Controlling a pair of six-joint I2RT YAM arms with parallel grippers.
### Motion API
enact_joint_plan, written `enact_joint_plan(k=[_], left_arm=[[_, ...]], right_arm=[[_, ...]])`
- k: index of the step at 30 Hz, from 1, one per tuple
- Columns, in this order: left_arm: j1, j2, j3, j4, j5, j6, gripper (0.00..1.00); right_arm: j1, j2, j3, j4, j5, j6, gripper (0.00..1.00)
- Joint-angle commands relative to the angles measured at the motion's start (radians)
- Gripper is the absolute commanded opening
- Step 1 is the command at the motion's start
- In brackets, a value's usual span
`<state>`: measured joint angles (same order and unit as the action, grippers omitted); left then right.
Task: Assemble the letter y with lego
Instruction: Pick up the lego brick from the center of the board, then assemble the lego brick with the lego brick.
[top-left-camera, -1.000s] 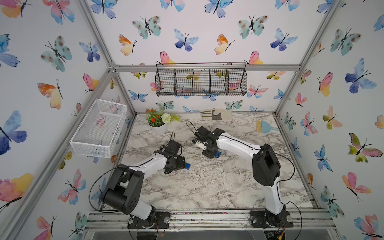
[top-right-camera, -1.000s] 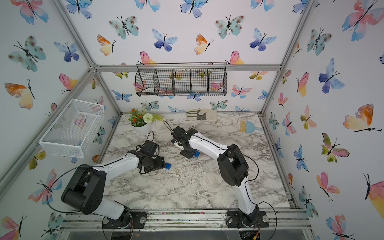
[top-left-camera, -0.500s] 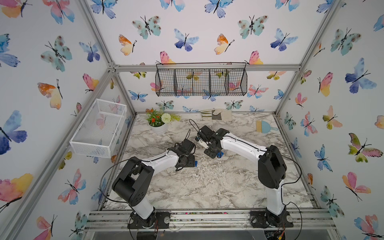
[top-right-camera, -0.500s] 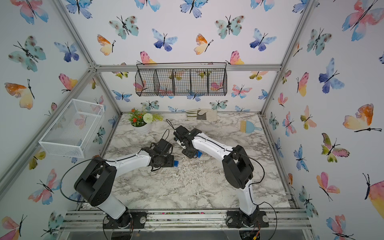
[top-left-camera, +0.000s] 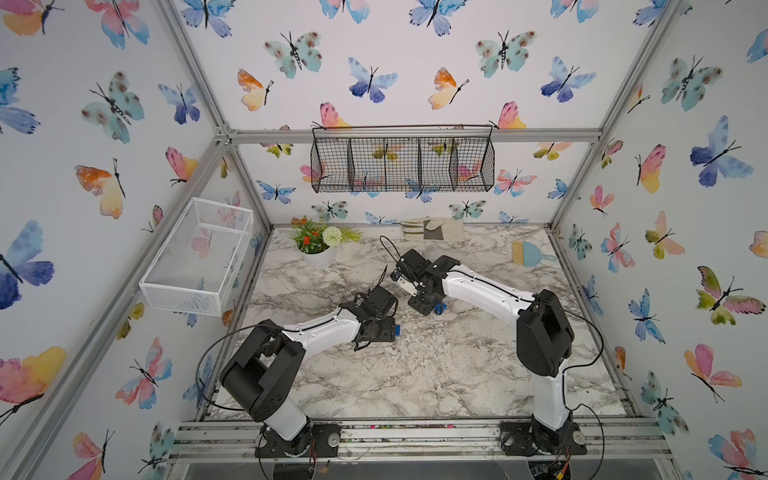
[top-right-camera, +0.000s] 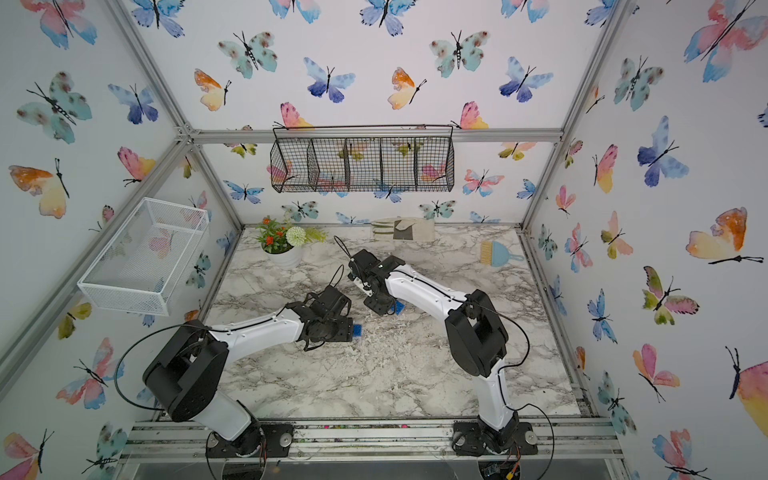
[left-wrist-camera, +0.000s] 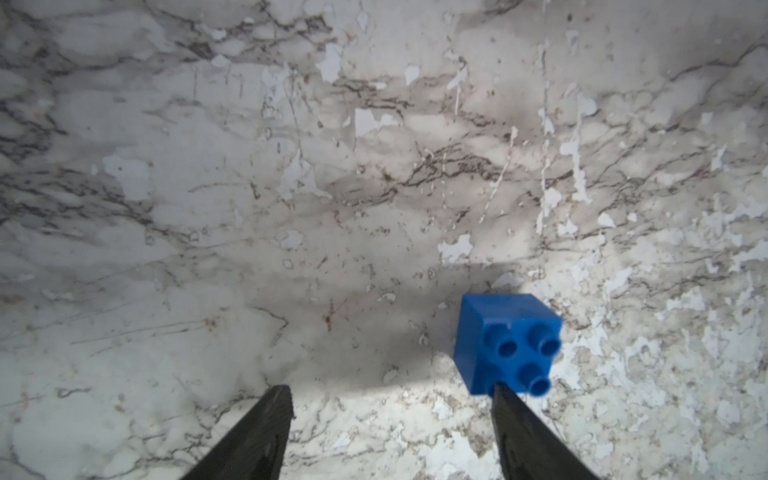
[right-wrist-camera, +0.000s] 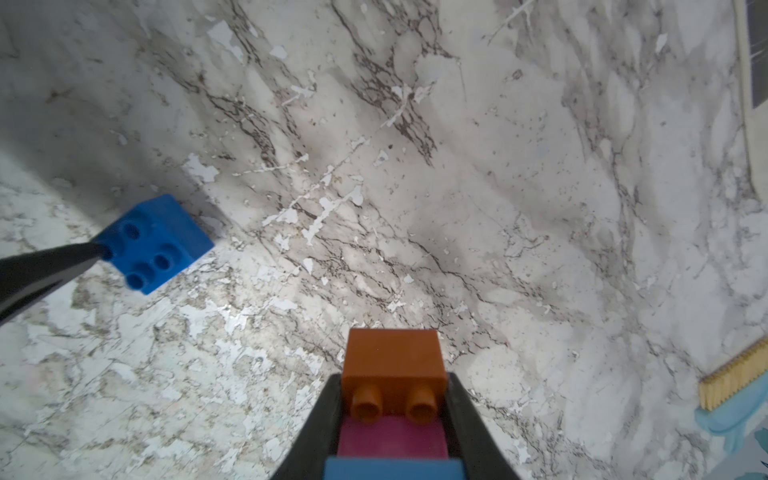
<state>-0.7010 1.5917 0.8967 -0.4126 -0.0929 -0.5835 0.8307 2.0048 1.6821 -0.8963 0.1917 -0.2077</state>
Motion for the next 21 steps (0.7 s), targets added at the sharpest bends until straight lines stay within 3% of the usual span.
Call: enact_joint_plan(k=[1,9,21], left_arm=[[0.004,-0.038,0.042,-0.073,-0.034,-0.004,0.81],[0.222,-0.171,0.021,-0.065,0.104,0.003,0.85],[0.605,-0.269,-0.028,-0.102,0.276,0.100,0.85]], right_arm=[[0.003,-0.024,-0.027,0.021,-0.154,-0.109,0.17],[0.035,0.006,-0.013,0.016,-0.185,-0.283,0.18],[0.081,0.140,0.129,-0.087,-0.223,-0.303,0.16]])
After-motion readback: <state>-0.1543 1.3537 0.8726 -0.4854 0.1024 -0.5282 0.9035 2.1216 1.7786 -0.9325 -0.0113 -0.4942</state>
